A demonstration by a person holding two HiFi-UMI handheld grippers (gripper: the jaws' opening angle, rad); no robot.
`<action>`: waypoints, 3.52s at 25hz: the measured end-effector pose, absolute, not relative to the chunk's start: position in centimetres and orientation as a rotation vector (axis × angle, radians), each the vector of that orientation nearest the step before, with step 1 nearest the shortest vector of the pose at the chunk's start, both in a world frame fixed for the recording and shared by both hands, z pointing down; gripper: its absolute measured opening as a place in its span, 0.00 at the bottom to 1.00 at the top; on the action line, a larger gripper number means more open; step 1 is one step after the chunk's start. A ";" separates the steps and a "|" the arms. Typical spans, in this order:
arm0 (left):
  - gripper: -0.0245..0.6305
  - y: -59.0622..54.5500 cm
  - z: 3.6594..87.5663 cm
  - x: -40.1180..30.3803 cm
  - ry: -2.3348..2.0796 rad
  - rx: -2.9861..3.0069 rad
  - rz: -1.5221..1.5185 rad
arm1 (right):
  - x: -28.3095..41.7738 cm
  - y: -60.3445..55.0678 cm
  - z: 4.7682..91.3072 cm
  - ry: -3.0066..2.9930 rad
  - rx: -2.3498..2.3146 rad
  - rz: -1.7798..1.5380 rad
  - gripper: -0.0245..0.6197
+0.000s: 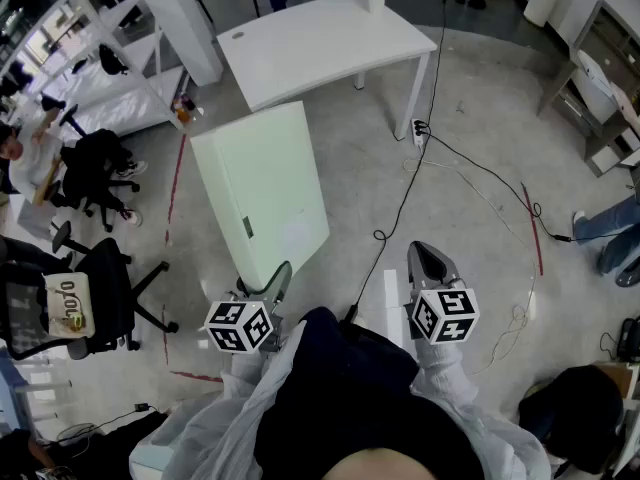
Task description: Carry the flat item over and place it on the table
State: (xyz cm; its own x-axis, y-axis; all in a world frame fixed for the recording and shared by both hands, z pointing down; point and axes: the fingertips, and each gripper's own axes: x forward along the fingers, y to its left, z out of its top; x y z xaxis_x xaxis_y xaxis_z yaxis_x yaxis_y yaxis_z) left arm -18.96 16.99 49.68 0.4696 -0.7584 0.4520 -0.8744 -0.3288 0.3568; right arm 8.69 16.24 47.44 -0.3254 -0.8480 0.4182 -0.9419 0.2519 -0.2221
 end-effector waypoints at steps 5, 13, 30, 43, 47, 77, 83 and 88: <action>0.46 18.0 49.0 -19.1 -1.333 2.174 0.263 | 7.8 17.1 46.4 -2.311 1.674 0.636 0.05; 0.46 17.5 49.9 -18.4 -1.325 2.146 0.240 | 7.3 15.9 46.5 -2.343 1.653 0.624 0.05; 0.46 16.7 50.7 -16.2 -1.319 2.179 0.236 | 7.0 14.0 47.0 -2.387 1.592 0.613 0.05; 0.46 11.7 50.4 -14.7 -1.266 2.203 0.208 | 8.0 9.5 45.7 -2.382 1.618 0.590 0.05; 0.46 9.3 50.0 -14.6 -1.266 2.227 0.188 | 7.8 7.6 45.5 -2.401 1.620 0.561 0.05; 0.46 24.5 50.4 -21.8 -1.200 2.212 0.208 | -1.2 21.3 46.5 -2.413 1.576 0.620 0.05; 0.46 16.1 49.2 -18.2 -1.222 2.210 0.136 | 2.1 13.1 45.5 -2.433 1.544 0.583 0.05; 0.46 9.8 48.1 -14.9 -1.230 2.225 0.110 | 5.7 6.8 44.5 -2.444 1.559 0.572 0.05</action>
